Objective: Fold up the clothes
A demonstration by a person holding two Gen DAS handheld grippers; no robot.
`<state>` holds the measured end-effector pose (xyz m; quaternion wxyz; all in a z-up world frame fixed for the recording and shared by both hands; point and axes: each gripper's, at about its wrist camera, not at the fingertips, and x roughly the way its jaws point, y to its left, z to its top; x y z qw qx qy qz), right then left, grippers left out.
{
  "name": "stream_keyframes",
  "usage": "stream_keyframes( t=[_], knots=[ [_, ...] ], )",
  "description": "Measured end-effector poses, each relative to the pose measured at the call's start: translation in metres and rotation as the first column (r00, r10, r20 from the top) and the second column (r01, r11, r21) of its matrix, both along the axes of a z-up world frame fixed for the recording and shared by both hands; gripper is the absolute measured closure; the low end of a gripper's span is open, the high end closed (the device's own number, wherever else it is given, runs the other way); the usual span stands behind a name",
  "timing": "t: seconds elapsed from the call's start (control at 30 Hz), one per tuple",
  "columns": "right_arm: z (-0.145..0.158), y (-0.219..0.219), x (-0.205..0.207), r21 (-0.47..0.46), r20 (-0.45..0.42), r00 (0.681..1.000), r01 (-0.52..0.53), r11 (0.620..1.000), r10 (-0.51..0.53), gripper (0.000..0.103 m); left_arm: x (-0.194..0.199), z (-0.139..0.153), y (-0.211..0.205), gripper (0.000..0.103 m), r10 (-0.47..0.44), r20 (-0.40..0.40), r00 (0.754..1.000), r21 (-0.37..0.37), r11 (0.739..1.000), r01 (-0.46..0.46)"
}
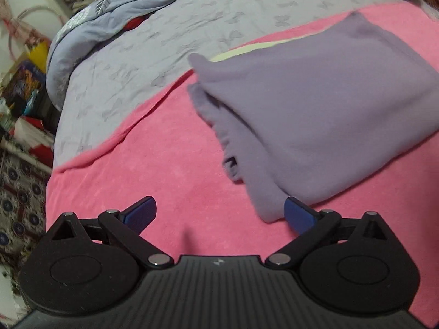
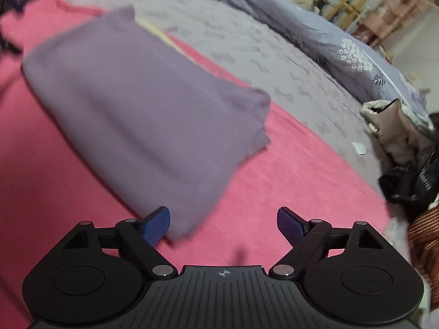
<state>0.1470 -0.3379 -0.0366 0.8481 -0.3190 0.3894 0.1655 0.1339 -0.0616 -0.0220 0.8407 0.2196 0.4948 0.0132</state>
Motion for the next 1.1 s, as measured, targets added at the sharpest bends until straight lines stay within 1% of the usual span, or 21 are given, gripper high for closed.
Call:
stream_keyframes(
  t=[0.03,0.07,0.13,0.2,0.27,0.3,0.37,0.43,0.47,0.53,0.6,0.63,0.67,0.77,0.8,0.87,0.93,1.0,1.03,1.07,1.1],
  knots=[
    [-0.006,0.010,-0.002,-0.035,0.020,1.000,-0.020,0.999,0.020,0.024,0.002,-0.006,-0.005,0.002,-0.020,0.000,1.000,0.042,0.999,0.020],
    [-0.014,0.018,-0.004,-0.097,0.035,0.998,-0.054,0.994,0.058,0.038,0.003,-0.014,-0.011,0.002,-0.046,-0.008,0.999,0.097,0.994,0.047],
    [-0.030,0.031,-0.010,-0.223,0.059,0.987,-0.133,0.966,0.150,0.057,0.003,-0.025,-0.018,0.001,-0.087,-0.008,0.996,0.162,0.983,0.087],
    [-0.032,0.031,-0.017,-0.276,0.078,0.970,-0.201,0.940,0.230,0.058,0.001,-0.025,-0.019,0.000,-0.122,0.000,0.993,0.183,0.976,0.120],
    [-0.027,0.025,-0.027,-0.300,0.075,0.946,-0.280,0.912,0.315,0.056,-0.002,-0.021,-0.019,0.000,-0.158,0.008,0.987,0.175,0.972,0.155],
    [-0.025,0.022,-0.034,-0.310,0.069,0.928,-0.328,0.892,0.365,0.055,-0.004,-0.018,-0.019,0.003,-0.177,0.013,0.984,0.171,0.970,0.172],
    [-0.027,0.018,-0.050,-0.364,0.063,0.877,-0.424,0.829,0.476,0.051,-0.009,-0.012,-0.019,0.004,-0.223,0.020,0.975,0.145,0.965,0.217],
    [-0.034,0.018,-0.060,-0.424,0.061,0.821,-0.494,0.759,0.568,0.051,-0.020,0.000,-0.025,0.004,-0.324,0.008,0.946,0.026,0.946,0.324],
    [-0.041,0.020,-0.061,-0.443,0.057,0.798,-0.518,0.732,0.600,0.049,-0.023,0.000,-0.031,0.004,-0.369,-0.011,0.929,-0.009,0.929,0.369],
    [-0.059,0.032,-0.060,-0.484,0.038,0.768,-0.545,0.684,0.639,0.044,-0.026,-0.009,-0.046,0.005,-0.436,-0.049,0.899,0.011,0.899,0.437],
    [-0.075,0.041,-0.052,-0.536,0.071,0.739,-0.538,0.651,0.670,0.048,-0.028,-0.020,-0.059,0.010,-0.476,-0.069,0.877,0.057,0.876,0.480],
    [-0.078,0.044,-0.045,-0.553,0.080,0.738,-0.526,0.647,0.670,0.065,-0.028,-0.024,-0.064,0.010,-0.490,-0.074,0.869,0.073,0.866,0.494],
    [-0.079,0.047,-0.037,-0.559,0.076,0.758,-0.506,0.657,0.648,0.092,-0.028,-0.027,-0.067,0.010,-0.497,-0.074,0.865,0.078,0.862,0.501],
    [-0.066,0.050,-0.013,-0.522,0.117,0.803,-0.451,0.724,0.584,0.092,-0.026,-0.036,-0.076,0.009,-0.520,-0.056,0.852,0.109,0.845,0.523],
    [-0.062,0.051,-0.009,-0.513,0.128,0.809,-0.441,0.736,0.574,0.092,-0.023,-0.038,-0.078,0.007,-0.523,-0.048,0.851,0.116,0.843,0.525],
    [-0.052,0.050,-0.005,-0.495,0.141,0.820,-0.426,0.757,0.554,0.092,-0.015,-0.040,-0.080,0.007,-0.506,-0.040,0.861,0.111,0.854,0.507],
    [-0.044,0.048,-0.001,-0.479,0.150,0.834,-0.408,0.777,0.531,0.093,-0.005,-0.040,-0.076,0.022,-0.463,-0.042,0.885,0.087,0.881,0.465],
    [-0.036,0.045,0.001,-0.465,0.170,0.844,-0.386,0.797,0.508,0.093,0.007,-0.038,-0.067,0.049,-0.400,-0.061,0.915,0.062,0.913,0.403],
    [-0.033,0.044,0.000,-0.458,0.180,0.850,-0.372,0.807,0.495,0.093,0.012,-0.038,-0.063,0.055,-0.375,-0.070,0.924,0.063,0.923,0.379],
    [-0.030,0.043,0.001,-0.449,0.190,0.857,-0.359,0.818,0.480,0.093,0.014,-0.039,-0.060,0.071,-0.366,-0.078,0.927,0.091,0.924,0.372],
    [-0.027,0.043,-0.001,-0.440,0.196,0.862,-0.348,0.828,0.467,0.093,0.017,-0.040,-0.057,0.080,-0.359,-0.086,0.929,0.113,0.923,0.367]
  ],
)
